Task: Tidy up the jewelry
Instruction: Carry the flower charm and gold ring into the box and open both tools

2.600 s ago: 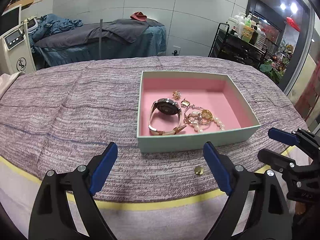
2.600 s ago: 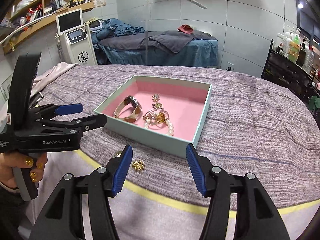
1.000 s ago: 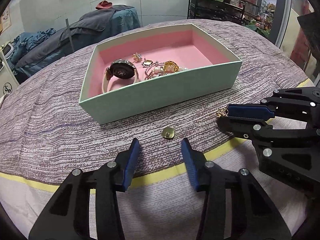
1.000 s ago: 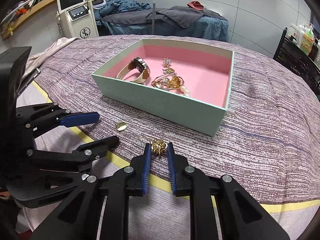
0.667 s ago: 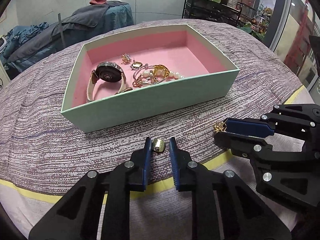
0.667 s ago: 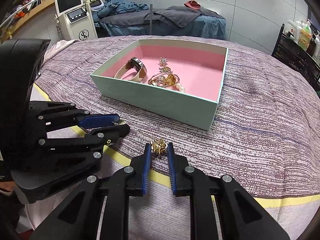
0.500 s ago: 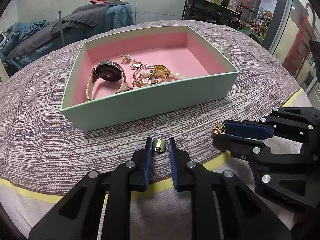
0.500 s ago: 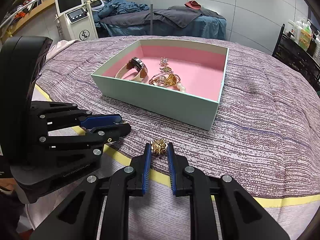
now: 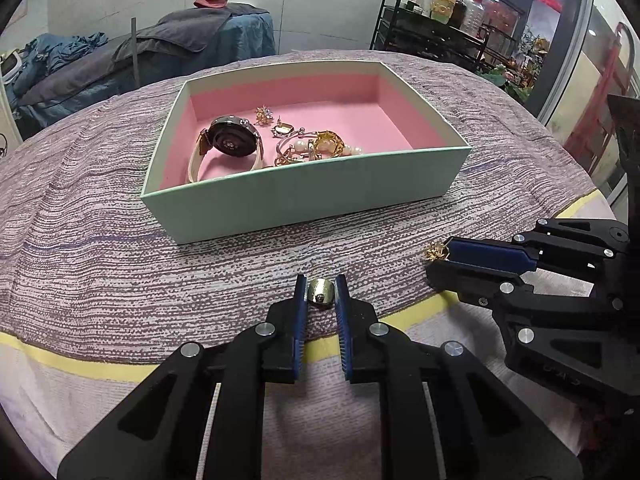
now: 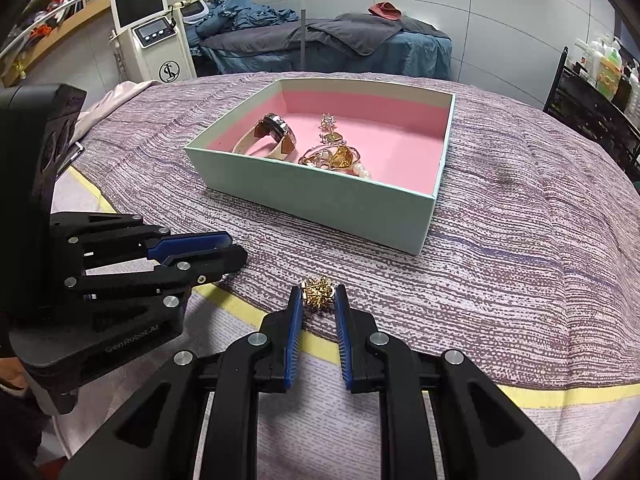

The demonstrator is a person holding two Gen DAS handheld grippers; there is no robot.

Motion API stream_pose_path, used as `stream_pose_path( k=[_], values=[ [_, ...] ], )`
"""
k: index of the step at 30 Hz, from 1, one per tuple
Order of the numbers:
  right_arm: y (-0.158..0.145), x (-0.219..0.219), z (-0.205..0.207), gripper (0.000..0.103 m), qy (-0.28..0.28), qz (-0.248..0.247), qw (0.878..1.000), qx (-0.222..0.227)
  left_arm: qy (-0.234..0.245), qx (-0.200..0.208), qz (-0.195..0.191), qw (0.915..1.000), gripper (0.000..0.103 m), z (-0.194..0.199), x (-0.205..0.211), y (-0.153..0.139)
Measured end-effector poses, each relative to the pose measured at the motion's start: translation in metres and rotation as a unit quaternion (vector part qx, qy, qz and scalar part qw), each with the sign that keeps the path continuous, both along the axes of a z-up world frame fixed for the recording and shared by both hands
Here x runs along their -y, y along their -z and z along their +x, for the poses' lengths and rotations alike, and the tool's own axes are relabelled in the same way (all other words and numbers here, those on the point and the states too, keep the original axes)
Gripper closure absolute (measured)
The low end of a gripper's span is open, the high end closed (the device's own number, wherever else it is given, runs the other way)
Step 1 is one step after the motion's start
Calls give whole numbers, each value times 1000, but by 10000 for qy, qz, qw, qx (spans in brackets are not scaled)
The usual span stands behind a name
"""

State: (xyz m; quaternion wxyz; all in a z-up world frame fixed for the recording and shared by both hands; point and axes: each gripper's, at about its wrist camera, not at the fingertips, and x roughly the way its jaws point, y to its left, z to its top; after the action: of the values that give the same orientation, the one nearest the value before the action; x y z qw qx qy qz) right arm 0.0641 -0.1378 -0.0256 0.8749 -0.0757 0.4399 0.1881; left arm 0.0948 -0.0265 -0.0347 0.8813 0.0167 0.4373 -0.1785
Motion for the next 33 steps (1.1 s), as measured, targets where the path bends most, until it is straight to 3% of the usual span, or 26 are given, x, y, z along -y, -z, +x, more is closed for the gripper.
stream_pose_path(
  k=[16,24,33],
  values=[
    [-30,-7,-6,87,-245,59,9992,297,-48,439,42,9990,89,-9,-14,-35],
    [-49,-12,26,87,-258,75,9987,428,-115,462,61,9988,89,28,-18,-54],
    [-47,-22,74,87,-227,-131,9990,369,-167,75,-75,9998,89,99,-11,-63]
  ],
)
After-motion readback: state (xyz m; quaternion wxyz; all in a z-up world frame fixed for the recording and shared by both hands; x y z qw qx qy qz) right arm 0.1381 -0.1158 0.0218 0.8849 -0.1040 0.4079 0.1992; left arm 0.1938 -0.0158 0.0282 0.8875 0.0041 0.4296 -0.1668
